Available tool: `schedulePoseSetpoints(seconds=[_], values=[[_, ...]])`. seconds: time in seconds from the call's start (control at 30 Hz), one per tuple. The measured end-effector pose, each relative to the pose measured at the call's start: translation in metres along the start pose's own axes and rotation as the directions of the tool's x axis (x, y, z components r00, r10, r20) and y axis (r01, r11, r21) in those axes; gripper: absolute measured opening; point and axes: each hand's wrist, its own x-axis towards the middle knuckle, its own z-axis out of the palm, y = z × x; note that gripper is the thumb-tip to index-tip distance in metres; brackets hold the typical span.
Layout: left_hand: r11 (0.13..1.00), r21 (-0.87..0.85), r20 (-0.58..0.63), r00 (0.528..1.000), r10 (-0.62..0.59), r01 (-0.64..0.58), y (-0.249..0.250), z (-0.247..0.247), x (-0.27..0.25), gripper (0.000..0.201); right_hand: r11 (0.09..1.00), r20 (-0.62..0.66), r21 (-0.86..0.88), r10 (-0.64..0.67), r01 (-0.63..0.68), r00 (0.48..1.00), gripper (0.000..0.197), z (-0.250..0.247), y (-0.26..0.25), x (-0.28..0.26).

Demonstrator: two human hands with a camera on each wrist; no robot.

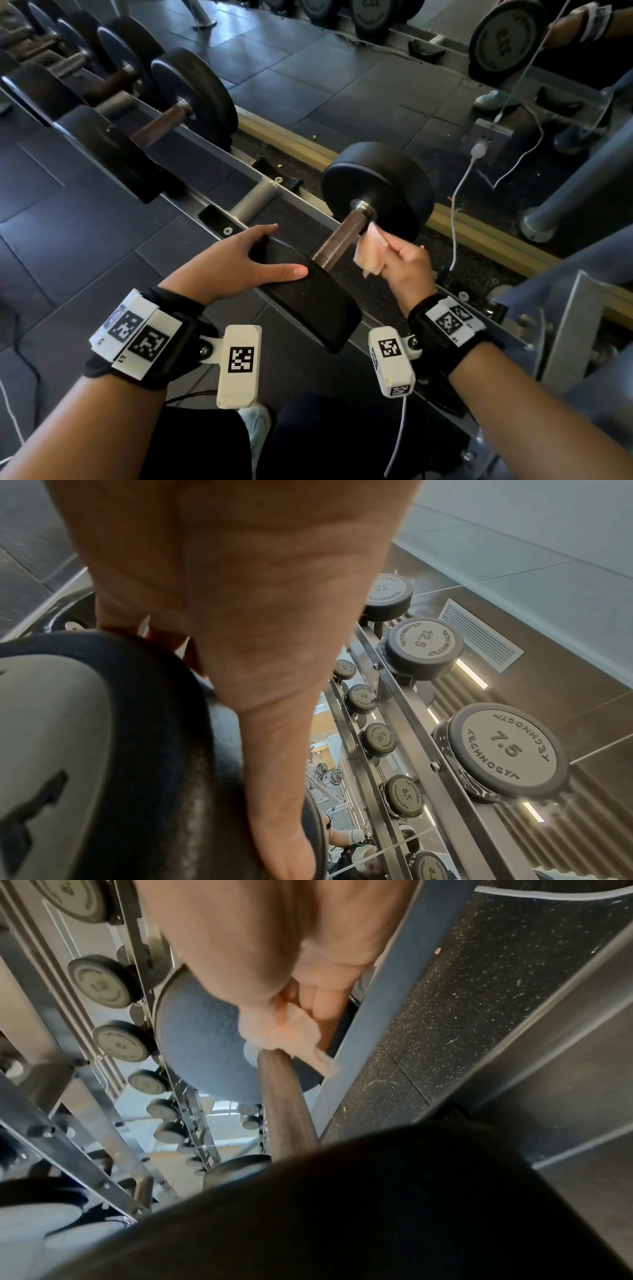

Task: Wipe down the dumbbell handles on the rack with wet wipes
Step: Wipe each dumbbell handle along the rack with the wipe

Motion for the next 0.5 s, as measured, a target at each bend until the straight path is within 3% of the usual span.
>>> schedulePoseSetpoints(seconds=[0.2,0.33,0.4,0.5], values=[[1.0,-0.017,-0.012,1.0,0.009,-0.01,0.0,0.001,0.0,0.111,0.995,0.221,0.027,0.092,-0.1,0.971,0.026,0.024,-0.001,-0.01],[1.0,-0.019,-0.009,1.0,0.003,-0.003,0.001,0.001,0.0,0.113,0.991,0.422,0.001,0.123,-0.137,0.898,0.029,0.02,-0.001,-0.029],[1.0,-0.025,-0.006,1.0,0.009,-0.009,0.001,0.001,0.0,0.113,0.991,0.382,0.025,0.111,-0.131,0.918,0.025,0.013,-0.005,-0.028],[0.999,-0.033,-0.003,1.0,0.007,-0.007,0.001,0.001,0.0,0.113,0.99,0.133,0.049,0.127,-0.134,0.983,0.025,0.005,-0.004,-0.01]])
